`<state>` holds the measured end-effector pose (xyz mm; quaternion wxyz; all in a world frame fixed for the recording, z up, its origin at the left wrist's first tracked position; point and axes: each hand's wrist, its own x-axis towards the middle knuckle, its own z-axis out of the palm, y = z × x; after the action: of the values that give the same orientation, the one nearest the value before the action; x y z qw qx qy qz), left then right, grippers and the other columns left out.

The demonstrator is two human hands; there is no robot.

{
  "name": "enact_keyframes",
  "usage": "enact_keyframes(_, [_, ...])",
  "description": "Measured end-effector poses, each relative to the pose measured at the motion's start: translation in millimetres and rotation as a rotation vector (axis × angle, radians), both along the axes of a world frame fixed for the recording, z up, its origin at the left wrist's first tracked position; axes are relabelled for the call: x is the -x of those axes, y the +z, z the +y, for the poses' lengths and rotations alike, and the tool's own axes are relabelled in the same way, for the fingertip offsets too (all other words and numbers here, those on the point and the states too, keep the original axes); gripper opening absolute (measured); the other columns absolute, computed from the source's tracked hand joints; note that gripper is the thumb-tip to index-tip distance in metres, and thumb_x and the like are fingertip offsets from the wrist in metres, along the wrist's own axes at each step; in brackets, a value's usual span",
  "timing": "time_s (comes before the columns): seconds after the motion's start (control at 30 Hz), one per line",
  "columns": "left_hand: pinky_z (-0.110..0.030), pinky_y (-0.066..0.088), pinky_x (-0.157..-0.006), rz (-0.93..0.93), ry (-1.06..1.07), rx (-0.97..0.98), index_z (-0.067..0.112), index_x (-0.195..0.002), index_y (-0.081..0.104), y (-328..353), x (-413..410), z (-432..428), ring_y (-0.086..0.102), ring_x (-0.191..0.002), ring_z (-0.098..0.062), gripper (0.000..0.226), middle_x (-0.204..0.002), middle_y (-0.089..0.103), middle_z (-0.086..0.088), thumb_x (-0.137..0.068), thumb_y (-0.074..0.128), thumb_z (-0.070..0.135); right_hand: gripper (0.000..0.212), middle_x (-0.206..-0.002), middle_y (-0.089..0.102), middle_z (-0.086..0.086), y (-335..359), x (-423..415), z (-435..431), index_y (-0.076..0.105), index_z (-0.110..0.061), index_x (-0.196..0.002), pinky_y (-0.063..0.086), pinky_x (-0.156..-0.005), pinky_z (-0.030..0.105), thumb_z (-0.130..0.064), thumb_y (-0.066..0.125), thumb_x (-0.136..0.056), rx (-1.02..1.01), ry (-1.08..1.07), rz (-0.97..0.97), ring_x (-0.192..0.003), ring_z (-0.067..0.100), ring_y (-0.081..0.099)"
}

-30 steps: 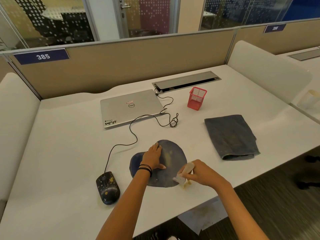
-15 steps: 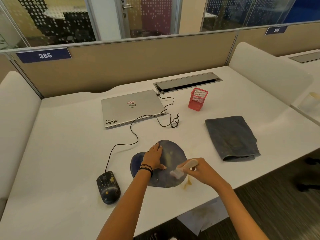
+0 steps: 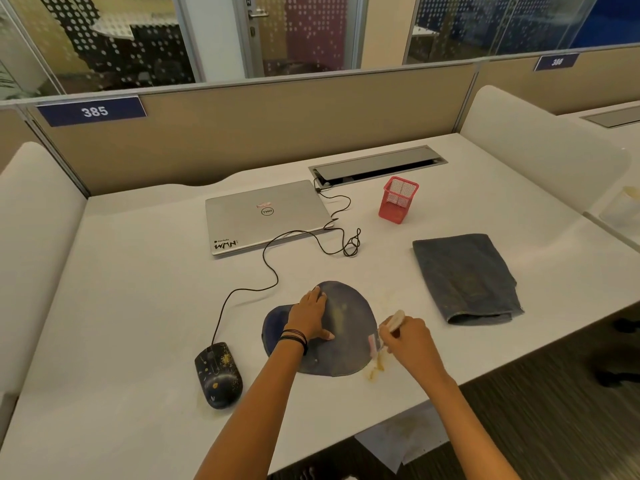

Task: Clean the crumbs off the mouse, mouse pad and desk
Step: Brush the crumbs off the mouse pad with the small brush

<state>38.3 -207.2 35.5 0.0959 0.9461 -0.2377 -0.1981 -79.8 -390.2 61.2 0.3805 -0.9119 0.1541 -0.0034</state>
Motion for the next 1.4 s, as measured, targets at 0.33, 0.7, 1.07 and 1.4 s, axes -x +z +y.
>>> enact_keyframes(0.33, [-0.038, 0.028, -0.117, 0.006, -0.007, -0.018, 0.009, -0.149, 0.014, 0.2, -0.8, -0.8, 0.014, -0.146, -0.027, 0.094, -0.16, 0.001, -0.008, -0.08, 0.071, 0.038, 0.028, -0.077, 0.069, 0.012, -4.3, -1.2, 23.9, 0.069, -0.005, -0.084, 0.055, -0.069, 0.027, -0.03, 0.058, -0.09, -0.17, 0.171, 0.113, -0.071, 0.02, 0.068])
enact_keyframes(0.7, [-0.038, 0.03, -0.115, -0.008, -0.01, -0.026, 0.01, -0.149, 0.015, -1.2, -2.3, -0.4, 0.016, -0.145, -0.027, 0.093, -0.16, 0.003, -0.009, -0.08, 0.071, 0.038, 0.016, -0.078, 0.072, 0.002, 20.9, -15.0, 3.8, 0.073, -0.015, -0.093, 0.054, -0.066, 0.017, -0.026, 0.062, -0.089, -0.348, 0.126, -0.014, -0.067, 0.01, 0.069])
enact_keyframes(1.07, [-0.038, 0.032, -0.113, -0.012, -0.016, -0.03, 0.009, -0.148, 0.015, -0.6, -1.9, -2.0, 0.018, -0.144, -0.027, 0.093, -0.16, 0.005, -0.009, -0.08, 0.071, 0.039, 0.025, -0.08, 0.069, 0.015, -6.1, -11.8, -2.7, 0.068, -0.003, -0.088, 0.054, -0.068, 0.034, -0.024, 0.057, -0.092, -0.162, 0.134, 0.118, -0.073, 0.024, 0.067])
enact_keyframes(1.4, [-0.038, 0.029, -0.116, -0.004, -0.019, -0.047, 0.007, -0.149, 0.013, 1.0, -1.8, -3.4, 0.013, -0.146, -0.027, 0.095, -0.16, 0.002, -0.01, -0.08, 0.071, 0.037, 0.011, -0.067, 0.07, -0.01, -9.7, -13.8, 2.4, 0.069, -0.031, -0.086, 0.052, -0.064, 0.014, -0.028, 0.06, -0.09, -0.401, 0.207, 0.074, -0.068, 0.008, 0.069])
